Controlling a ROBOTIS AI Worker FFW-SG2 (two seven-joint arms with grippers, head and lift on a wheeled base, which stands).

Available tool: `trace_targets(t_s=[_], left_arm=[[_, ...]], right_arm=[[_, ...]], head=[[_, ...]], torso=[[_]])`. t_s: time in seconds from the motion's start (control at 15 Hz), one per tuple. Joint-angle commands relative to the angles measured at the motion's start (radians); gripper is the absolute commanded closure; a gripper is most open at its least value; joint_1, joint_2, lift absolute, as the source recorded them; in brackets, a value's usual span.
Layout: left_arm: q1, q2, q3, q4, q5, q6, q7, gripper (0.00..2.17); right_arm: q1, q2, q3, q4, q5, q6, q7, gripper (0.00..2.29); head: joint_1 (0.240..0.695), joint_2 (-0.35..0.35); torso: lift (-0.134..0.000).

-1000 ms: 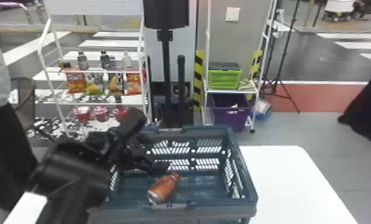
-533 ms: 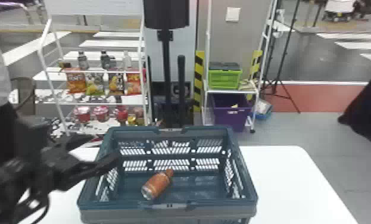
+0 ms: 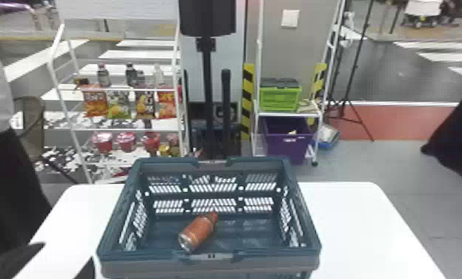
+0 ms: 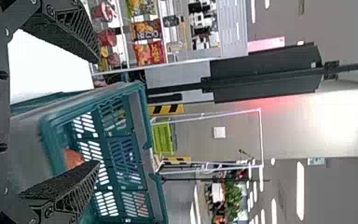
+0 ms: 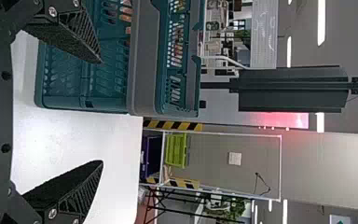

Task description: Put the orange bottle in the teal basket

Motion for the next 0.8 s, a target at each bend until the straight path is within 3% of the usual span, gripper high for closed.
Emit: trace_targets(t_s=[0.0,0.13,0.4,0.53,0.73], left_arm=[[0.138,-0.003,-0.092,0.093,0.018,-0.271,0.090,0.14],[0.198,-0.003,-0.195,0.178,-0.012,-0.461,0.216,0.14],[0.207,-0.003,-0.396,0.320,-0.094,-0.587,0.501,0.13],[0.187,-0.003,-0.436,0.367,-0.109,-0.584,0.562,0.13],[0.172,-0.003,-0.436,0.418,-0.110,-0.636,0.564,0.13]], right_arm=[[-0.010,-0.027,0.000,-0.002,-0.028,-0.014,0.002,0.13],[-0.021,-0.044,0.004,0.000,-0.045,-0.017,0.006,0.13],[-0.021,-0.073,0.008,0.004,-0.076,-0.038,0.012,0.13],[-0.013,-0.078,0.007,0.003,-0.079,-0.066,0.012,0.13],[-0.010,-0.084,0.007,0.006,-0.085,-0.072,0.014,0.13]], head=[[0.499,0.000],[0.499,0.000],[0.499,0.000],[0.499,0.000],[0.499,0.000]], torso=[[0.000],[0.000],[0.000],[0.000],[0.000]])
